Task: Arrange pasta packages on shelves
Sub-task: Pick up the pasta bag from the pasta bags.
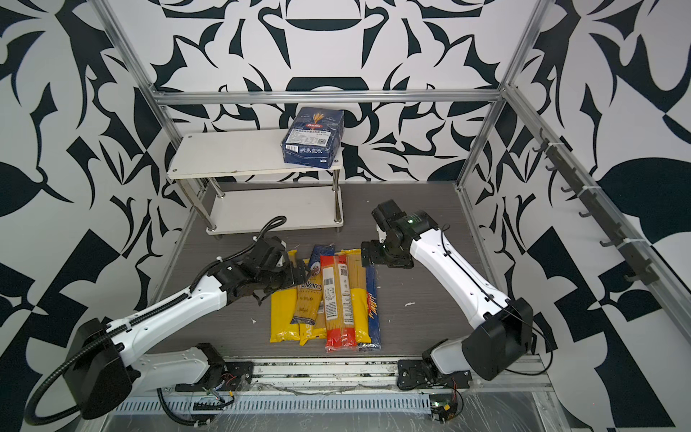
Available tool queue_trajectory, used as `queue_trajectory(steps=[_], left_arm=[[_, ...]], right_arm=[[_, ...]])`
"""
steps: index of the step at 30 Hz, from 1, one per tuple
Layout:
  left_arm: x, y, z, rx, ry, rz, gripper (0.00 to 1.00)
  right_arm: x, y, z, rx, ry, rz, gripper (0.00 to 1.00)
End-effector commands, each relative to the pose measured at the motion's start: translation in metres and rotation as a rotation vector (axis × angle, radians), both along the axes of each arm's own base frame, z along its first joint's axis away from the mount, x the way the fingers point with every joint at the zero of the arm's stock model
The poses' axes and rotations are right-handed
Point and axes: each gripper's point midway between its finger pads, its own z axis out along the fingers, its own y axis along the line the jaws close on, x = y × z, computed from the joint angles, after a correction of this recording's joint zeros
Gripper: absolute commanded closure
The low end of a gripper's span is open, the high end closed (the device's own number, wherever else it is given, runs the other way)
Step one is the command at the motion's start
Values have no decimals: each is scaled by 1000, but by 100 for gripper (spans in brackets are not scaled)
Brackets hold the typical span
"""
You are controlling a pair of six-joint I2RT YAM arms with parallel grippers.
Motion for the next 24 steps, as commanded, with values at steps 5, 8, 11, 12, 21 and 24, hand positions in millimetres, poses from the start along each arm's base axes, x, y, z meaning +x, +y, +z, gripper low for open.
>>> queue_trajectory(steps=[5,8,11,12,21,24], left_arm=[[-31,20,-34,127,-9,94,0],[-43,12,-43,142,-28,105,1],[-50,-7,-47,232,-70,16,1],[-51,-10,-52,281,-68,-5,1],[-53,-26,-96,402,-31,-124,1],[-57,-19,-107,385,-26,-111,1]], right_arm=[[-20,-6,26,74,-92,9,2],[-27,-2,34,105,-90,41,2],[-37,-3,44,133,-109,61,2],[-40,-6,48,139,-129,61,2],[-63,-13,54,168,-137,62,2],[-64,-13,59,176,-144,63,2]])
